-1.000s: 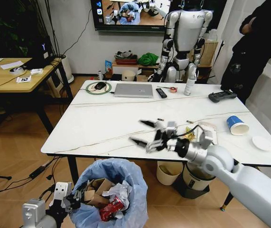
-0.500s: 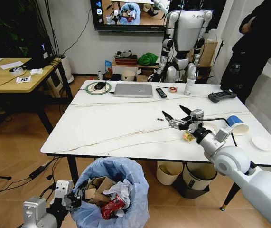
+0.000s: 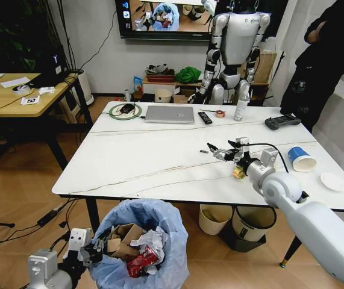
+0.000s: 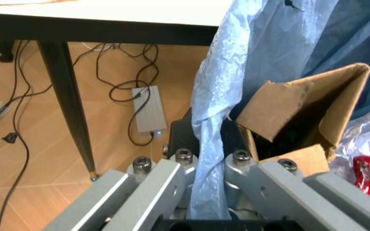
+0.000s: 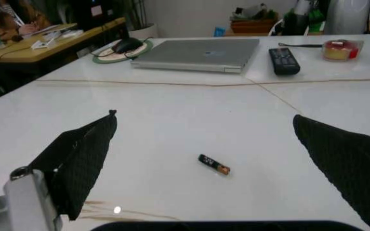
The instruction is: Pick up the trash bin and place the trash from the table into it.
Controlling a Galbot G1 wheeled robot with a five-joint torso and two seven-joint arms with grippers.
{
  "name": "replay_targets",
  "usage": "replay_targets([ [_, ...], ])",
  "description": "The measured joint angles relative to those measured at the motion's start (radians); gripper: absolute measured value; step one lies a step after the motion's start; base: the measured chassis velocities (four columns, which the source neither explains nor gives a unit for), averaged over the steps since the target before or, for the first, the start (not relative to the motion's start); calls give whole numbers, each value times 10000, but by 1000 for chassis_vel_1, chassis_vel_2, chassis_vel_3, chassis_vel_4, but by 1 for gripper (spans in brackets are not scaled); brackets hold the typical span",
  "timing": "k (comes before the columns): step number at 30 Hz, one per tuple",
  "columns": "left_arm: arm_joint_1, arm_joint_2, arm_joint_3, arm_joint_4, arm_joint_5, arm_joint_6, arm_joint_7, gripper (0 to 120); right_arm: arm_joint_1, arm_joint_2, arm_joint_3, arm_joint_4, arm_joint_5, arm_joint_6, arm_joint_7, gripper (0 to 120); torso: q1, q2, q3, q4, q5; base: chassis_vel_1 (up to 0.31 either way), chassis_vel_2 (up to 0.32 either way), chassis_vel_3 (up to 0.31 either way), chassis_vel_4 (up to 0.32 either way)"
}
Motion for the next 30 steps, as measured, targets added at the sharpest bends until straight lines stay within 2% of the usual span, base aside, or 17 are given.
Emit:
replay_targets([
  [8, -54, -28, -14, 0, -39, 6, 0, 0, 870, 322, -515, -1432, -442, 44, -701, 100, 0, 0, 0, -2, -1, 0, 0, 0, 0],
  [30, -234, -81, -54, 0, -215, 36, -22, 0, 2470, 842, -2632, -3586, -2138, 462, -1848, 100, -2, 0, -1, 0, 0, 0, 0, 0, 0],
])
